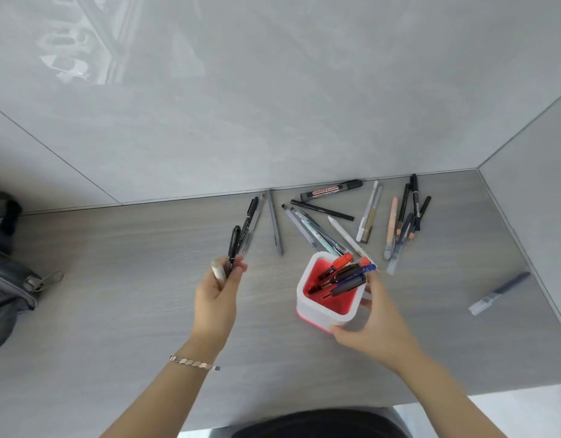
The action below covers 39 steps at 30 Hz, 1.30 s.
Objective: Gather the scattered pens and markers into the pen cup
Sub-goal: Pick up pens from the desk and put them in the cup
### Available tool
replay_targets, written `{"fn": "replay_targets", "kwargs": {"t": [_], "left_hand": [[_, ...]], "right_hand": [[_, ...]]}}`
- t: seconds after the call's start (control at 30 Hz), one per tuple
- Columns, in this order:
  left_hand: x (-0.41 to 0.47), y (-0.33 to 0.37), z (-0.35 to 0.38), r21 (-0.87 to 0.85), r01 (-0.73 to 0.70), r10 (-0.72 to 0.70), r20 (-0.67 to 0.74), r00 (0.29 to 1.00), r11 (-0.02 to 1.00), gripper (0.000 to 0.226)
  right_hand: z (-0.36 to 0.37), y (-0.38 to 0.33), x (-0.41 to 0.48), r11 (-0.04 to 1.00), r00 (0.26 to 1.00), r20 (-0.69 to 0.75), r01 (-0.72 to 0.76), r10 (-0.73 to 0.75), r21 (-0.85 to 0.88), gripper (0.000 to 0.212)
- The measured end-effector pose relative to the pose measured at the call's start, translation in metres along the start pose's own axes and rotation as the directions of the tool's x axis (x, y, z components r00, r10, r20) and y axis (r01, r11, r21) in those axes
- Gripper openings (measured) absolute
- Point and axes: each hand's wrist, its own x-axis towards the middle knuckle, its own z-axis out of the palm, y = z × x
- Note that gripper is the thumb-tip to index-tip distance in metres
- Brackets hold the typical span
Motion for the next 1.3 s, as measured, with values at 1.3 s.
{"fn": "replay_targets", "kwargs": {"t": [1.3], "left_hand": [[-0.020, 0.013, 0.036, 0.182, -0.589, 0.416, 0.549, 0.725, 0.787, 0.037]], "right_hand": [[0.004, 0.013, -0.003, 0.998, 0.999, -0.033, 0.030, -0.028, 0.056, 0.080]]}}
